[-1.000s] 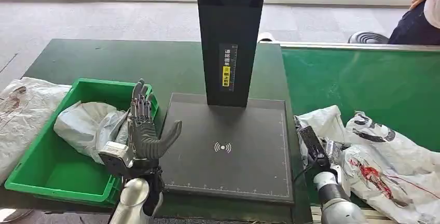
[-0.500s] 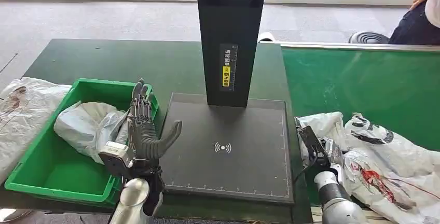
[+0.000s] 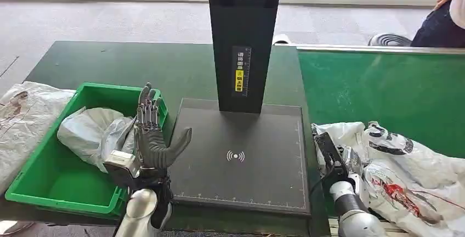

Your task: Moved the parcel from conveyor to table for the left to box.

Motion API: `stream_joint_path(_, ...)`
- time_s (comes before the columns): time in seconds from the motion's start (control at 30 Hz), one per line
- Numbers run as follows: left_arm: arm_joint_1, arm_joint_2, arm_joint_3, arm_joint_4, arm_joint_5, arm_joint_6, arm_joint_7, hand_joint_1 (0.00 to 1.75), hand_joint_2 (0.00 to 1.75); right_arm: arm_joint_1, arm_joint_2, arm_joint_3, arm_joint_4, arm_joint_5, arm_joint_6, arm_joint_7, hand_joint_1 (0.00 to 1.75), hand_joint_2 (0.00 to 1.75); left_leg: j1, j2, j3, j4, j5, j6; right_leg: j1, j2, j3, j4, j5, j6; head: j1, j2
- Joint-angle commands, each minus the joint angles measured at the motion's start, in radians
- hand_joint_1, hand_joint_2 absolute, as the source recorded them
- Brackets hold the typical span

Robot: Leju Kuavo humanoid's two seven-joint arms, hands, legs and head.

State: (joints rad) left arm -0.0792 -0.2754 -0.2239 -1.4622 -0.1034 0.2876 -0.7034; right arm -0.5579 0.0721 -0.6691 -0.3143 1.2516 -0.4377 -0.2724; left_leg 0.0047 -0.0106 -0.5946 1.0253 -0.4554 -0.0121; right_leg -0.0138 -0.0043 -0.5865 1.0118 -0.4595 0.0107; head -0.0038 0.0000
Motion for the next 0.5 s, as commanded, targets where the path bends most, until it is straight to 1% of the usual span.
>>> stream_joint_path(0.03, 0.083, -0.026, -0.006, -0.014, -0.002, 0.008, 0.005, 0.0, 1.75, -0.015, 0.021, 0.015, -0.022, -0.031, -0.066, -0.045, 1.75, 1.75, 0.0, 0.003, 0.001, -0.001, -0.001, 0.0, 0.0, 0.003, 0.0, -0.001, 0.0, 0.0, 0.0, 0.0)
stream_joint_path(0.1, 0.083, -0.026, -0.006, -0.014, -0.002, 0.008, 0.005, 0.0, 1.75, -0.015, 0.021, 0.015, -0.022, -0.031, -0.066, -0.045, 1.75, 1.75, 0.0, 0.004, 0.002, -0.002, -0.001, 0.0, 0.0, 0.003, 0.0, -0.002, 0.0, 0.0, 0.0, 0.0)
stream_joint_path(0.13, 0.085, -0.027, 0.001, -0.014, -0.006, 0.014, 0.005, 0.0, 1.75, -0.007, 0.05, -0.009, -0.074, -0.115, -0.164, -0.196, 1.75, 1.75, 0.0, 0.005, 0.002, -0.003, -0.001, 0.0, 0.0, 0.004, 0.001, -0.003, 0.001, 0.0, 0.0, 0.0)
stream_joint_path(0.17, 0.087, -0.028, 0.008, -0.014, -0.008, 0.008, 0.005, 0.0, 1.75, 0.003, 0.066, -0.001, -0.106, -0.168, -0.198, -0.261, 1.75, 1.75, -0.001, 0.005, 0.002, -0.002, -0.001, 0.0, 0.0, 0.005, 0.0, -0.002, 0.001, -0.001, 0.0, 0.0)
stream_joint_path(0.23, 0.086, -0.03, 0.019, -0.01, -0.012, -0.003, 0.005, 0.0, 1.75, 0.039, 0.102, 0.036, -0.205, -0.24, -0.221, -0.324, 1.75, 1.75, -0.001, 0.006, 0.002, -0.003, -0.001, 0.0, 0.0, 0.006, 0.0, -0.002, 0.001, -0.001, 0.0, 0.0)
stream_joint_path(0.27, 0.084, -0.03, 0.022, -0.005, -0.013, -0.007, 0.005, 0.0, 1.75, 0.072, 0.126, 0.062, -0.28, -0.275, -0.221, -0.349, 1.75, 1.75, 0.0, 0.005, 0.001, -0.002, -0.001, 0.0, 0.0, 0.005, 0.0, -0.002, 0.001, -0.001, 0.0, 0.0)
stream_joint_path(0.3, 0.081, -0.031, 0.026, 0.001, -0.014, -0.012, 0.005, 0.0, 1.75, 0.13, 0.155, 0.119, -0.4, -0.331, -0.218, -0.371, 1.75, 1.75, -0.001, 0.006, 0.001, -0.003, -0.001, 0.0, 0.0, 0.005, 0.0, -0.003, 0.001, -0.001, 0.0, 0.0)
stream_joint_path(0.33, 0.079, -0.029, 0.025, 0.002, -0.014, -0.011, 0.005, 0.0, 1.75, 0.151, 0.166, 0.14, -0.438, -0.346, -0.213, -0.374, 1.75, 1.75, -0.001, 0.003, 0.0, -0.002, -0.001, 0.0, 0.0, 0.002, -0.001, -0.002, 0.0, -0.001, 0.0, 0.0)
stream_joint_path(0.37, 0.076, -0.028, 0.027, 0.006, -0.013, -0.01, 0.005, 0.0, 1.75, 0.196, 0.181, 0.188, -0.51, -0.356, -0.2, -0.367, 1.75, 1.75, 0.0, 0.004, 0.002, -0.004, -0.001, 0.0, 0.0, 0.003, 0.0, -0.003, 0.0, -0.001, 0.0, 0.0)
stream_joint_path(0.4, 0.079, -0.025, 0.03, 0.001, -0.011, -0.007, 0.005, 0.0, 1.75, 0.245, 0.192, 0.249, -0.587, -0.373, -0.182, -0.359, 1.75, 1.75, 0.0, 0.001, 0.001, -0.002, -0.001, 0.0, 0.0, 0.001, 0.0, -0.002, 0.0, -0.001, 0.0, 0.0)
stream_joint_path(0.43, 0.079, -0.021, 0.03, 0.002, -0.009, -0.007, 0.005, 0.0, 1.75, 0.269, 0.202, 0.287, -0.626, -0.392, -0.17, -0.363, 1.75, 1.75, 0.0, 0.001, 0.002, -0.004, -0.001, 0.0, 0.0, 0.001, 0.001, -0.003, -0.001, -0.001, 0.0, 0.0)
stream_joint_path(0.5, 0.078, -0.017, 0.032, 0.01, -0.008, -0.011, 0.005, 0.0, 1.75, 0.307, 0.219, 0.338, -0.684, -0.42, -0.172, -0.369, 1.75, 1.75, 0.0, 0.002, 0.001, -0.002, -0.001, 0.0, 0.0, 0.001, 0.0, -0.002, -0.001, -0.001, 0.0, 0.0)
